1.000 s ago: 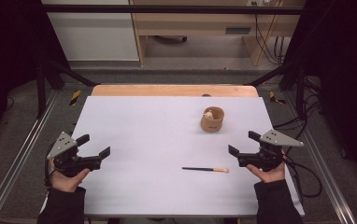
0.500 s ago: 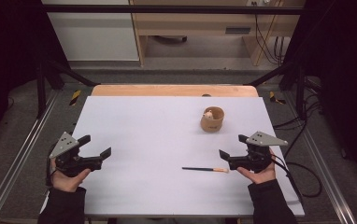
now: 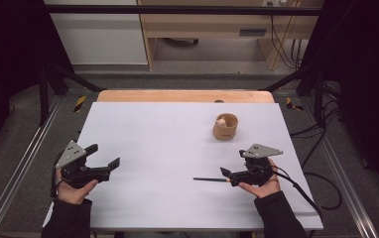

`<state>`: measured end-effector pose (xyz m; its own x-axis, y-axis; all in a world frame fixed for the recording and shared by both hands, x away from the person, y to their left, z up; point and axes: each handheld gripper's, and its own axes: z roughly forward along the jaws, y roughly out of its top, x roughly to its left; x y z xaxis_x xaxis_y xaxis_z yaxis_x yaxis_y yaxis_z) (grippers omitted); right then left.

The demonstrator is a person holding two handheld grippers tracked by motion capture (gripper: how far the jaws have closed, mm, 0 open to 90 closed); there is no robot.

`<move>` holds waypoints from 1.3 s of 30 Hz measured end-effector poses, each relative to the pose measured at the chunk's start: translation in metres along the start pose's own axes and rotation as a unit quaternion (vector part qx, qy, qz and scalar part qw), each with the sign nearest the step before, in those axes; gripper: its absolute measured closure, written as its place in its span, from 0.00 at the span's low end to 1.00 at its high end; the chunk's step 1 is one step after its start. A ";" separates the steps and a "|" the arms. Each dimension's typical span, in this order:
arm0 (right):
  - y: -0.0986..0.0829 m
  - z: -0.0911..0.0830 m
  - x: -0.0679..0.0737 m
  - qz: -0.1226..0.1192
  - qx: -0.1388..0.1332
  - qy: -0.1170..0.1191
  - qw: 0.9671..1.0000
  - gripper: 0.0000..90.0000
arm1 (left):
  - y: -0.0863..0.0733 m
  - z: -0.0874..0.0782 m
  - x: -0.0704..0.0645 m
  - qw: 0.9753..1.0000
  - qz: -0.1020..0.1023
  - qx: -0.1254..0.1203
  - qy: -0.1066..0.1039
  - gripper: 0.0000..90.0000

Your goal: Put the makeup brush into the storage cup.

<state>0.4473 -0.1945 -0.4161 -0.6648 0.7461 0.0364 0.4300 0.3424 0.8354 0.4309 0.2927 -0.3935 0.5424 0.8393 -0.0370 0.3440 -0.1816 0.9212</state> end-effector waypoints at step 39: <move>-0.025 0.055 0.019 -0.044 0.127 0.028 0.991 0.37 | -0.001 0.005 -0.004 1.000 0.008 0.009 -0.003 0.06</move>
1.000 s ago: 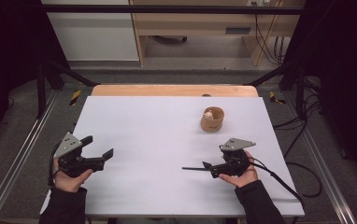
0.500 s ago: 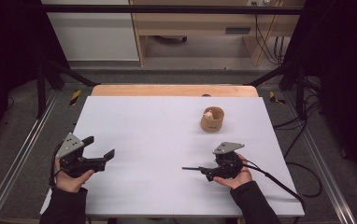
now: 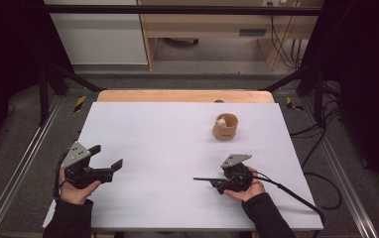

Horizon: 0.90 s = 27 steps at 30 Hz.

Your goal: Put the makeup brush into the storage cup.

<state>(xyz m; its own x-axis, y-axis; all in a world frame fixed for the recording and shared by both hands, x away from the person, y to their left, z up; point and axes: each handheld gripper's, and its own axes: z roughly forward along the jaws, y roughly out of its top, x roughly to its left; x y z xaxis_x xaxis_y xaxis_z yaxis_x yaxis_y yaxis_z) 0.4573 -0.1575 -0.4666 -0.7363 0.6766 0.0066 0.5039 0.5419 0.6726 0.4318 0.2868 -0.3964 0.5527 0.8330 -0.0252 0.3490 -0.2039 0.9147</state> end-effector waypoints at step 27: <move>-0.001 0.002 0.001 -0.006 0.037 0.002 0.999 0.80 | 0.000 0.001 -0.001 1.000 0.003 0.003 -0.003 0.06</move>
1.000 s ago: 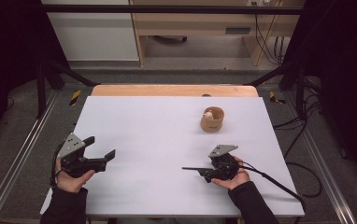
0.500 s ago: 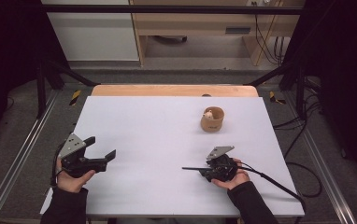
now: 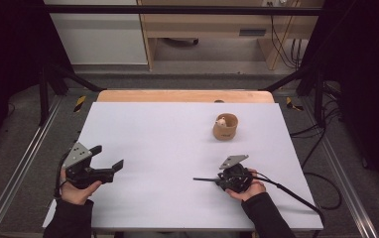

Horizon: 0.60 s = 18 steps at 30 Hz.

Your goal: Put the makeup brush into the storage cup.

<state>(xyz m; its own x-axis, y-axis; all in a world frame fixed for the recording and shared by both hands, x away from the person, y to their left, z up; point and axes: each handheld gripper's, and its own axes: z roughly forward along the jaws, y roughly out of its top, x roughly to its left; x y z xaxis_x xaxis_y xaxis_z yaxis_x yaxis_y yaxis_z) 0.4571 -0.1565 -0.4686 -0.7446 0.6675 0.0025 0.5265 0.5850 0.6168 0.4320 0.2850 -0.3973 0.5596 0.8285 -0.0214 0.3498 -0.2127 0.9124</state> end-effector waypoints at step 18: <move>0.000 -0.001 0.000 0.005 0.005 0.002 1.000 0.92 | 0.000 0.000 0.000 1.000 -0.001 0.000 0.000 0.06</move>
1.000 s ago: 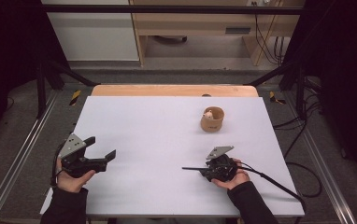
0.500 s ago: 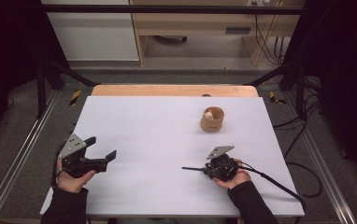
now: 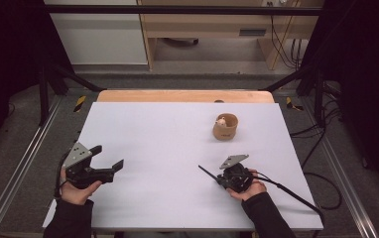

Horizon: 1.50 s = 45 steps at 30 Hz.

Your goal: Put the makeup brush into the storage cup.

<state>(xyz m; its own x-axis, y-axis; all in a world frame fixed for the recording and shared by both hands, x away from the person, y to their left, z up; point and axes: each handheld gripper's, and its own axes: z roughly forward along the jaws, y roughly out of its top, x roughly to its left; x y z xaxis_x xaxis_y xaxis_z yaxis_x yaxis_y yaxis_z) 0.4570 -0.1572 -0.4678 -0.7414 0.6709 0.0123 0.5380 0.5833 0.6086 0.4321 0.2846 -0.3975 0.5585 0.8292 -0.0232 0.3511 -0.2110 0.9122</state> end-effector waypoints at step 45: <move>0.035 0.000 -0.004 -0.015 0.137 0.009 0.990 0.82 | -0.002 0.003 -0.001 1.000 0.002 0.007 0.000 0.06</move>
<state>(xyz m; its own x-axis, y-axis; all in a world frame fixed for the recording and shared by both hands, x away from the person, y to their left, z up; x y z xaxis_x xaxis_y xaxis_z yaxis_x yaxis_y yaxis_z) 0.4784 -0.1394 -0.4465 -0.7652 0.6436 0.0133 0.6016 0.7076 0.3705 0.4330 0.2825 -0.4002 0.5600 0.8283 -0.0187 0.3594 -0.2226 0.9062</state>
